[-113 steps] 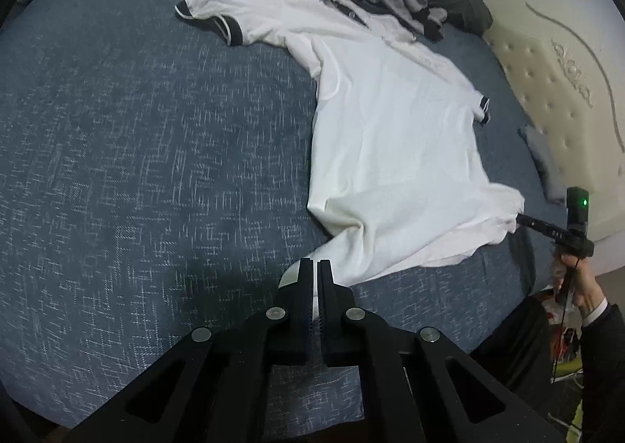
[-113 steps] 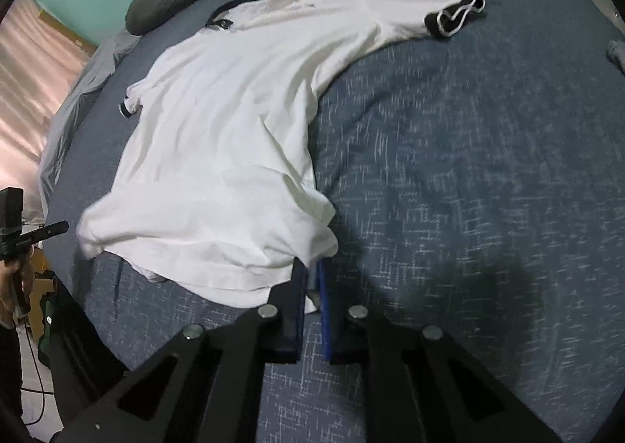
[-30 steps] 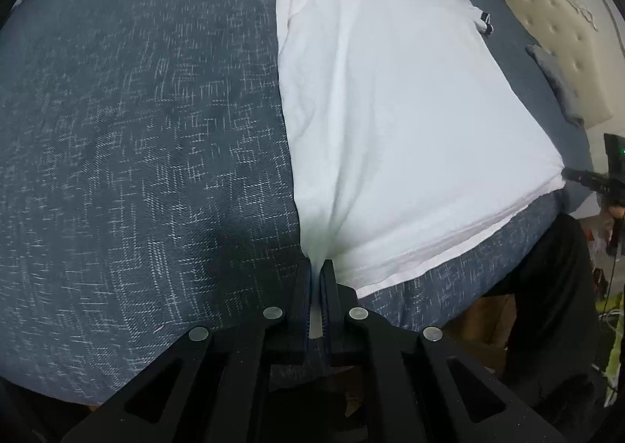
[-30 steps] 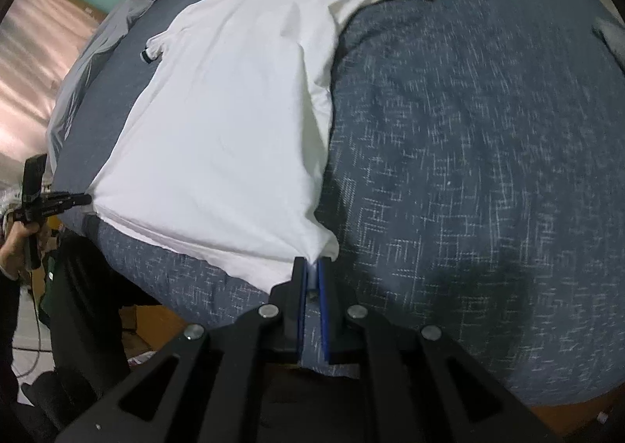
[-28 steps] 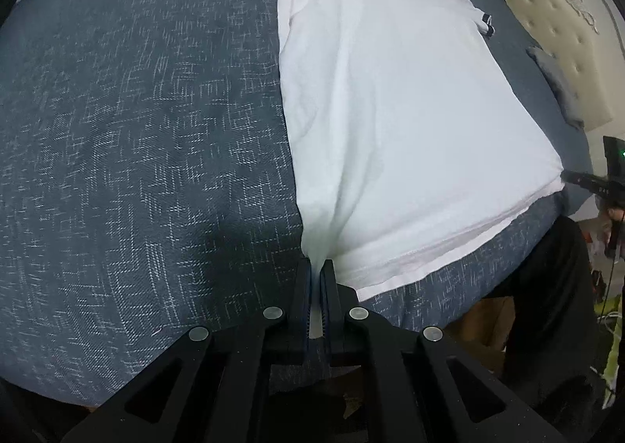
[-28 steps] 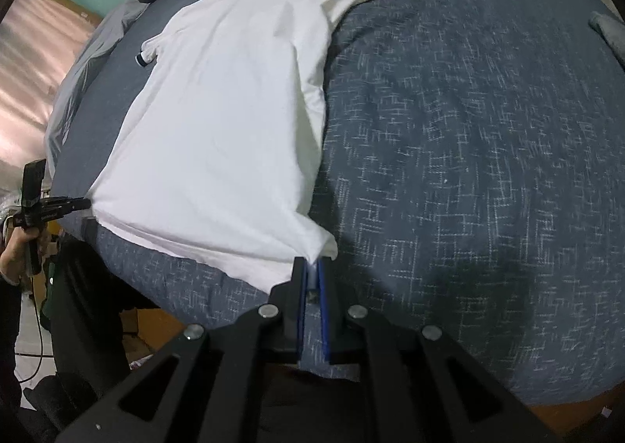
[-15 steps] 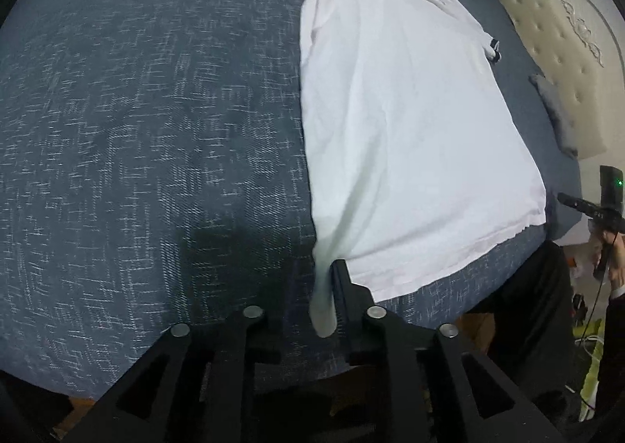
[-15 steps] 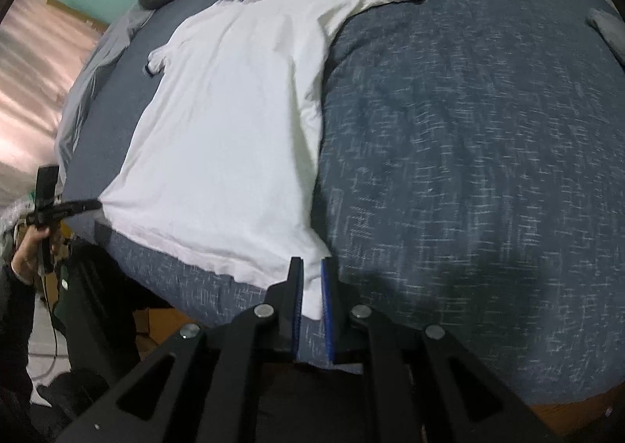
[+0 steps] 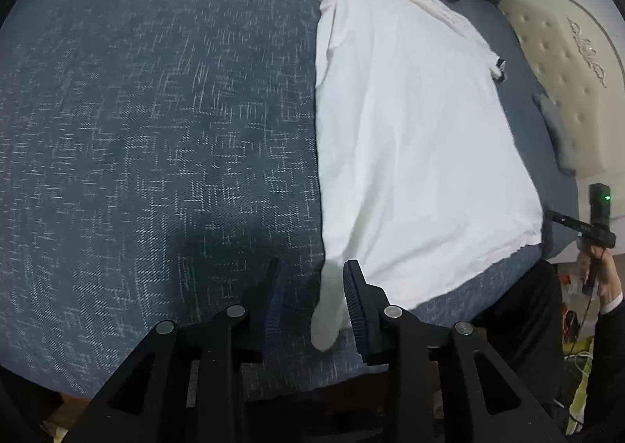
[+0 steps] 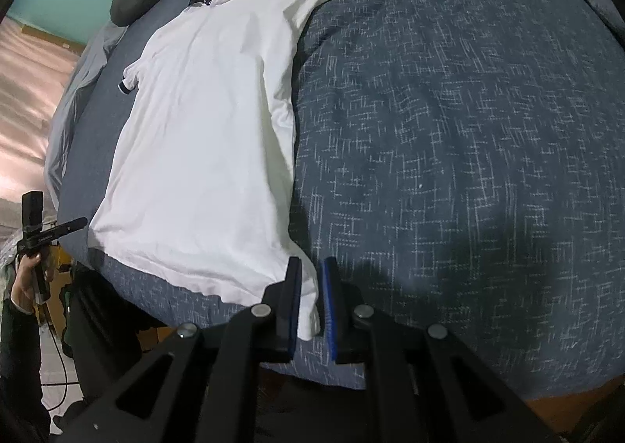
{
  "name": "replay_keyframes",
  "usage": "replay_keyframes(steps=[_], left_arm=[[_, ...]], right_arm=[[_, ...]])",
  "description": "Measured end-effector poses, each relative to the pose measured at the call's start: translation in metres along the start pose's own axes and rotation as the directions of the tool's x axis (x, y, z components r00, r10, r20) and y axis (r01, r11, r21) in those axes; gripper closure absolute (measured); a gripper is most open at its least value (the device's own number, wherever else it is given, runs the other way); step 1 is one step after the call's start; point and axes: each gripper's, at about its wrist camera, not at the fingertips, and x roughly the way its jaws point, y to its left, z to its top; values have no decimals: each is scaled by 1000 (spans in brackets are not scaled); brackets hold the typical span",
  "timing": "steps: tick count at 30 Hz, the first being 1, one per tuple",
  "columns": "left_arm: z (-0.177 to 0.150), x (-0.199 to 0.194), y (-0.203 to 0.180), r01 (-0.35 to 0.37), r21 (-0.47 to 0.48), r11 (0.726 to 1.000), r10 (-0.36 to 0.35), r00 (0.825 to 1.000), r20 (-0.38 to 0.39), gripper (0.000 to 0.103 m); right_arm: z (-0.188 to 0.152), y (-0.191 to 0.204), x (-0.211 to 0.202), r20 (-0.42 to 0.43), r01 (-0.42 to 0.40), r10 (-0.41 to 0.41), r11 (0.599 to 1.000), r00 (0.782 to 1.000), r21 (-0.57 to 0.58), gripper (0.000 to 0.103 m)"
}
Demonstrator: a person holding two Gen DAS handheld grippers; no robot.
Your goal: Fold clothes
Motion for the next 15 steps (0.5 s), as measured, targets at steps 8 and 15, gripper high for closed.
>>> replay_keyframes(steps=[8, 15], left_arm=[[-4, 30, -15, -32, 32, 999, 33, 998, -48, 69], [-4, 37, -27, -20, 78, 997, 24, 998, -50, 91]], right_arm=[[4, 5, -5, 18, 7, -7, 1000, 1000, -5, 92], [5, 5, -3, 0, 25, -25, 1000, 1000, -5, 92]])
